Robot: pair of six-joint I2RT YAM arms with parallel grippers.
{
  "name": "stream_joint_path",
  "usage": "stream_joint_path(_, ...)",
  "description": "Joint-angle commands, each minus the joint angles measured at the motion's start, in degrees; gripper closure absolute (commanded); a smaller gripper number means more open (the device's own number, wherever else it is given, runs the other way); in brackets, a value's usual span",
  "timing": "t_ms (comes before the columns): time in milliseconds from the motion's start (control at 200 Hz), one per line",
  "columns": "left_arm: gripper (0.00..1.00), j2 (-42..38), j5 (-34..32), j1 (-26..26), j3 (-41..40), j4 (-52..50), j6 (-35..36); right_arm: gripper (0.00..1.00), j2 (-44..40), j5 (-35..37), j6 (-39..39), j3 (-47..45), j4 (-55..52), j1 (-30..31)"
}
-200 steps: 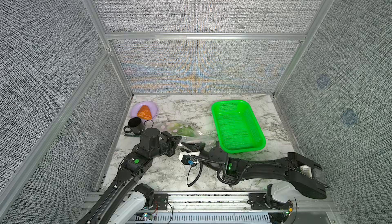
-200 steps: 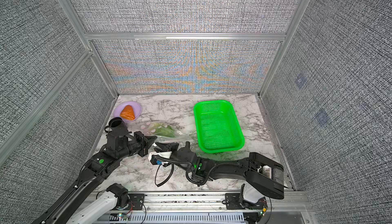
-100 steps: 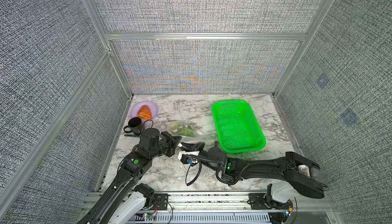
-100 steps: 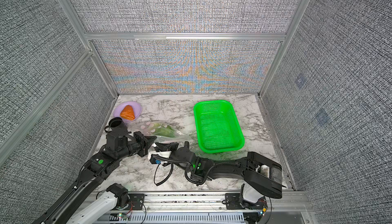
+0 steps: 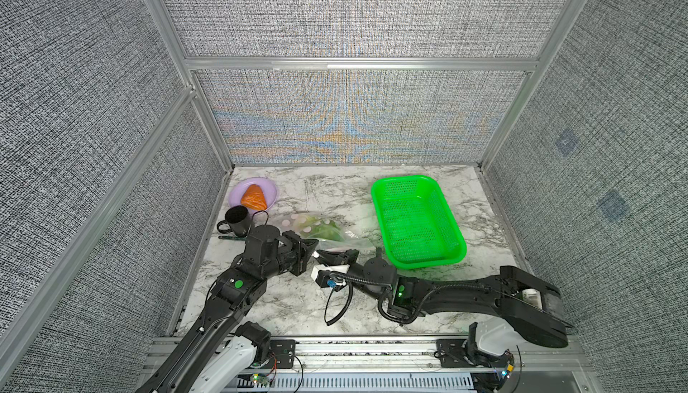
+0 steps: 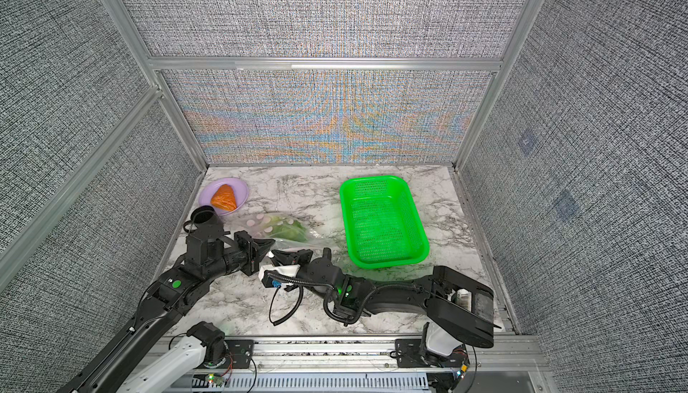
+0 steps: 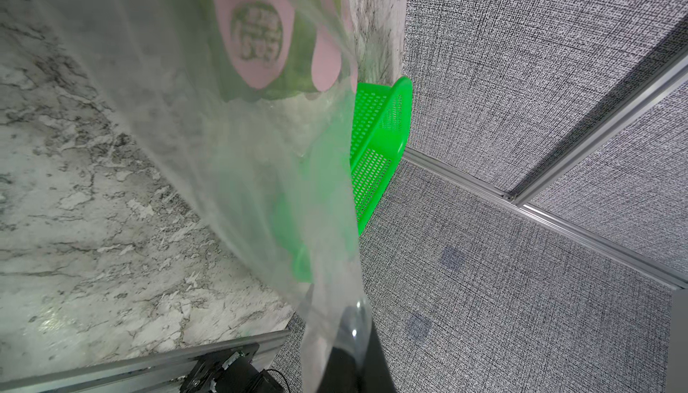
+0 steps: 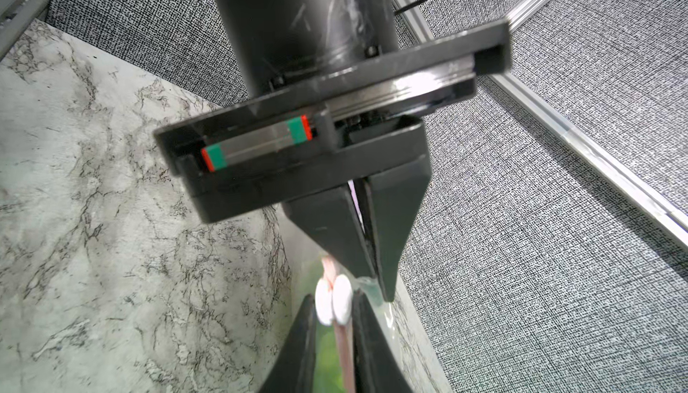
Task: Open the zip-top bag and take out the chinese cabbages
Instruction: Adjust the zipper food storage bag at the center of the board.
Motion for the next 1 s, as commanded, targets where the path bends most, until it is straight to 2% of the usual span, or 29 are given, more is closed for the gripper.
stream_joint_path(0, 1.0, -0.31, -0.29, 0.11, -0.05, 0.51, 0.17, 0.88, 0.01, 1.13, -0.32, 0.43, 2.56, -0.08)
stream_joint_path(65, 1.0, -0.53, -0.33, 0.06, -0.12, 0.62, 0.33, 1.0, -0.08, 1.42, 0.34, 0.43, 1.47, -0.32)
stream_joint_path(115, 1.0, -0.79, -0.38, 0.13, -0.32, 0.77, 0.19, 1.0, -0.15, 1.48, 1.16, 2.6, 0.49, -0.58)
stream_joint_path(180, 0.58, -1.01, -0.38, 0.11, -0.87, 1.61, 0.02, 1.0, -0.52, 1.43, 2.49, 2.64, 0.44, -1.1)
stream_joint_path(240, 0.33, -0.92, -0.37, 0.08, -0.99, 2.36, 1.16, 1.0, -1.14, 0.95, 3.4, 2.53, 0.37, -1.69)
stream_joint_path(250, 0.24, -0.9, -0.33, 0.05, -0.99, 2.42, 1.36, 1.0, -1.26, 0.88, 3.57, 2.53, 0.23, -1.78)
stream_joint_path(260, 0.08, -0.86, -0.28, 0.15, -0.92, 2.46, 1.57, 1.0, -1.4, 0.78, 3.7, 2.53, 0.15, -1.91)
stream_joint_path(275, 0.01, -0.76, -0.24, 0.13, -0.79, 2.54, 1.95, 1.0, -1.57, 0.57, 3.96, 2.53, 0.02, -2.09)
stream_joint_path(385, 0.0, 0.38, 2.04, 2.36, 2.42, 1.6, 7.39, 1.0, -3.72, -1.67, 5.44, 2.33, -2.18, -3.68)
stream_joint_path(480, 0.0, 2.98, 6.44, 7.46, 9.82, -4.05, 19.42, 1.0, -7.21, -6.98, 7.85, 1.84, -5.33, -6.23)
stream_joint_path(590, 0.0, 8.7, 13.82, 12.77, 22.08, -10.07, 42.19, 1.0, -11.55, -13.58, 10.26, 2.2, -10.9, -9.77)
stream_joint_path(691, 0.03, 16.09, 16.21, 13.06, 35.25, -21.35, 66.66, 1.0, -14.43, -19.24, 11.09, 3.84, -17.43, -12.88)
stream_joint_path(766, 0.1, 20.24, 21.67, 13.12, 41.02, -27.15, 78.65, 1.0, -15.78, -22.89, 11.71, 4.97, -20.85, -14.8)
stream_joint_path(806, 0.1, 21.4, 24.14, 12.98, 42.69, -28.72, 82.58, 1.0, -16.32, -24.61, 12.14, 5.61, -22.19, -15.75)
stream_joint_path(936, 0.05, 20.02, 24.32, 12.39, 41.26, -29.9, 91.36, 1.0, -16.59, -27.68, 13.43, 8.39, -26.46, -17.19)
stream_joint_path(996, 0.04, 16.43, 24.37, 12.13, 37.58, -29.5, 100.87, 1.0, -16.34, -27.77, 14.67, 9.75, -28.01, -17.68)
